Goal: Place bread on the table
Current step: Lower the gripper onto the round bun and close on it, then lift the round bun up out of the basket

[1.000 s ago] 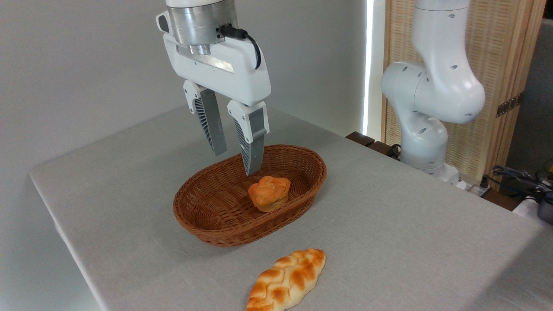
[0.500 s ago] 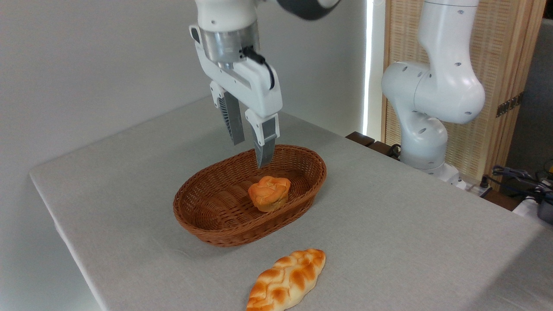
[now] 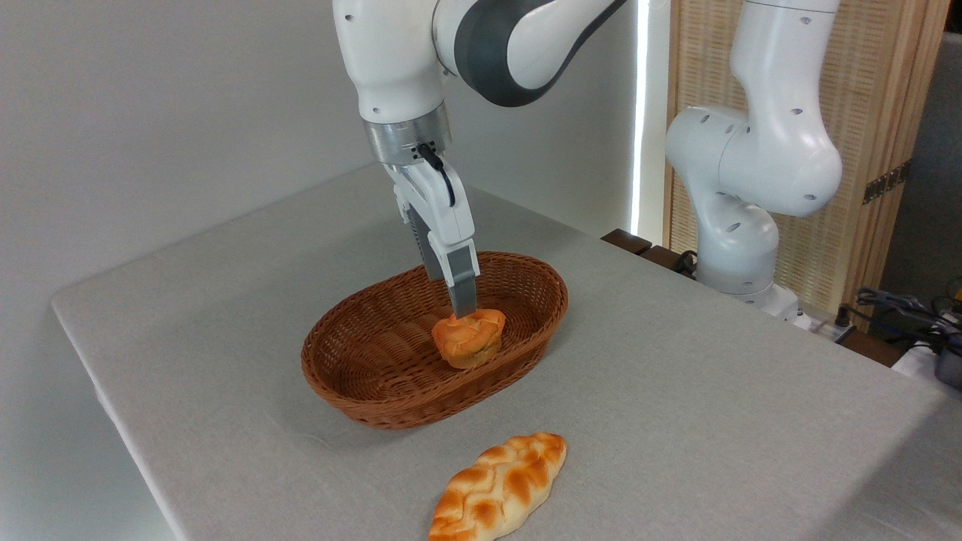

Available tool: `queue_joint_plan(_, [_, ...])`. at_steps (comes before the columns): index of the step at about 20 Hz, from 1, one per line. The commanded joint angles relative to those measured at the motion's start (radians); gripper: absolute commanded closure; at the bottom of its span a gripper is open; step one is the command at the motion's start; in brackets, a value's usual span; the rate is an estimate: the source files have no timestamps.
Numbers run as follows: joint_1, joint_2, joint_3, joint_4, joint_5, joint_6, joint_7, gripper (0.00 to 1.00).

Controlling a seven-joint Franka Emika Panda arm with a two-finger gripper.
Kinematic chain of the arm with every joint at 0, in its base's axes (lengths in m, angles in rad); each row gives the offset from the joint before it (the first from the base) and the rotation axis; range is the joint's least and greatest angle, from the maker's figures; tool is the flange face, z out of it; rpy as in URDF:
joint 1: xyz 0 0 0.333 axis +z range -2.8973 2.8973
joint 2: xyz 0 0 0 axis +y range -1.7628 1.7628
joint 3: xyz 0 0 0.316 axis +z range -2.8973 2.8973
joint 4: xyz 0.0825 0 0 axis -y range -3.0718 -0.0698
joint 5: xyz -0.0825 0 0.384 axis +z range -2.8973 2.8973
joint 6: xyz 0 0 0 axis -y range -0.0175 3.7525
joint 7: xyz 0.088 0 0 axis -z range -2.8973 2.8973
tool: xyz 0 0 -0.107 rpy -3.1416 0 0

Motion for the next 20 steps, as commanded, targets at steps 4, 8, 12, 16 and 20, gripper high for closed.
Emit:
queue_joint_plan(4, [0.001, -0.013, 0.003, -0.046, 0.071, 0.041, 0.082, 0.0])
queue_joint_plan(8, [0.001, 0.001, 0.003, -0.103, 0.072, 0.133, 0.096, 0.0])
queue_joint_plan(12, [0.001, 0.005, 0.003, -0.144, 0.072, 0.169, 0.098, 0.17])
queue_joint_plan(16, [0.001, 0.012, 0.003, -0.146, 0.072, 0.169, 0.098, 0.71])
queue_joint_plan(20, [0.001, 0.012, 0.003, -0.146, 0.072, 0.169, 0.098, 0.72])
